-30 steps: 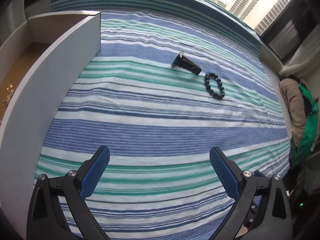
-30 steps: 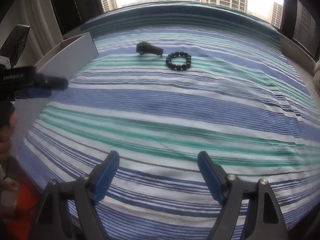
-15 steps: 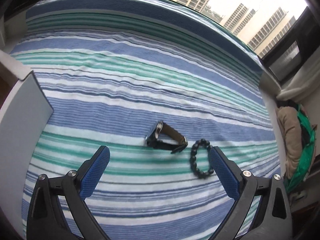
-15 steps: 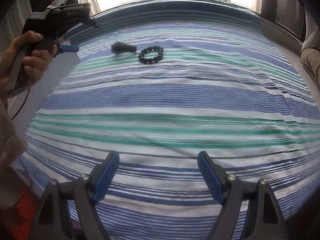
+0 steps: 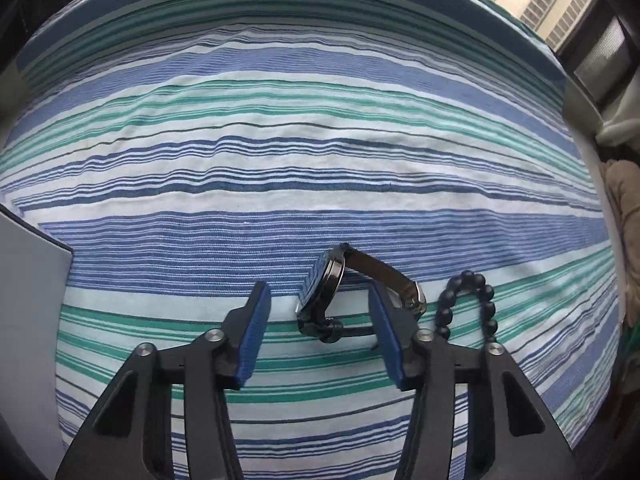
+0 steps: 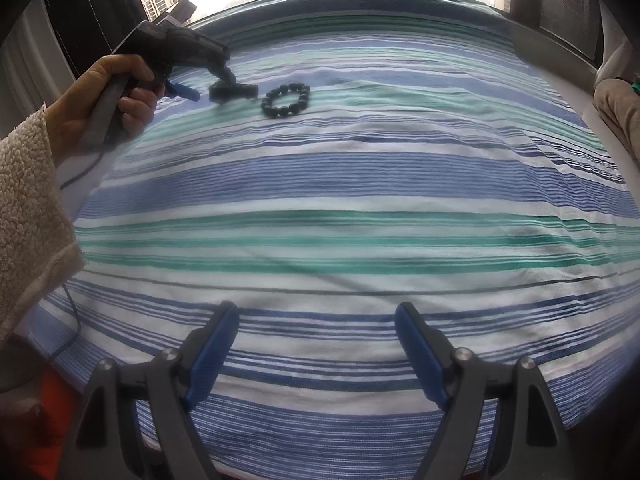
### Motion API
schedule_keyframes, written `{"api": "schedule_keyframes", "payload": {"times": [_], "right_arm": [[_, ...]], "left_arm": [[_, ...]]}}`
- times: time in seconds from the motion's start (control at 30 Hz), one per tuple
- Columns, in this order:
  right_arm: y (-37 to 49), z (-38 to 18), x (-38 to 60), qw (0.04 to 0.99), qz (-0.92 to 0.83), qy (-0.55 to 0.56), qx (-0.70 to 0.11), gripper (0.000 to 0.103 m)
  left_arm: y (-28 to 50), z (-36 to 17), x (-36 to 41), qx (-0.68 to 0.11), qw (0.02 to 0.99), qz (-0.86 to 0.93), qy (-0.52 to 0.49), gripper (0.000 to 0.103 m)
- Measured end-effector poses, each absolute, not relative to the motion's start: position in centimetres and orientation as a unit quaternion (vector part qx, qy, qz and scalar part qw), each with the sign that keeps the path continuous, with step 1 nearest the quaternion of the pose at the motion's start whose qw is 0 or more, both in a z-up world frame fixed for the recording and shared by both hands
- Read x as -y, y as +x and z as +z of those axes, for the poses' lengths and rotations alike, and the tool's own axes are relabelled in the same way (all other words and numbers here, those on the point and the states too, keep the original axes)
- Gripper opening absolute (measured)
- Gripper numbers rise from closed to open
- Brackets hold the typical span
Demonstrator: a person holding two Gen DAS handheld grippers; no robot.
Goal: Organize jewelry
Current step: 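Grasp the black leather watch by its case with the left gripper, then grasp the black bead bracelet with the right gripper while left lifts the watch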
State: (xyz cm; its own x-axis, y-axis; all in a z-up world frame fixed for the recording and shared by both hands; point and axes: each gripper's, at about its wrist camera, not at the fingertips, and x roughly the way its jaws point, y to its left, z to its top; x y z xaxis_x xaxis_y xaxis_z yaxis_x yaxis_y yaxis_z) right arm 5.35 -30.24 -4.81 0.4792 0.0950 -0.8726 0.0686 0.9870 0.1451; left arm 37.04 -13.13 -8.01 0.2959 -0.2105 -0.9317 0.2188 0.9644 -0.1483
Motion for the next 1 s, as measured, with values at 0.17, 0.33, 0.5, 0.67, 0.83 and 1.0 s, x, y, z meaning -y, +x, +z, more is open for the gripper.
{"api": "schedule_keyframes", "payload": {"times": [0.17,0.33,0.5,0.67,0.83,1.0], "right_arm": [[9.1,-1.7,31.4,0.861,0.103,0.128,-0.481,0.082],[17.9,-1.3,34.5,0.859,0.089,0.162,-0.478,0.082],[27.9,-4.3,33.9,0.8,0.149,0.248,-0.526,0.044],[33.4,-6.4,29.3,0.8,0.127,0.166,-0.563,0.037],[34.9,-8.5,25.8,0.8,0.092,0.097,-0.585,0.034],[34.7,-8.6,26.0,0.807,0.058,0.103,-0.579,0.013]], "left_arm": [[35.8,-8.7,12.3,-0.58,0.805,-0.123,0.011,0.009],[31.0,-7.0,9.2,-0.559,0.819,-0.131,0.017,0.009],[24.4,-5.1,4.3,-0.548,0.825,-0.139,0.0,0.009],[19.3,-3.7,0.0,-0.541,0.832,-0.12,-0.039,0.009],[15.1,-2.4,-2.5,-0.524,0.842,-0.115,-0.055,0.009],[11.3,0.4,-6.0,-0.5,0.853,-0.122,-0.085,0.009]]}}
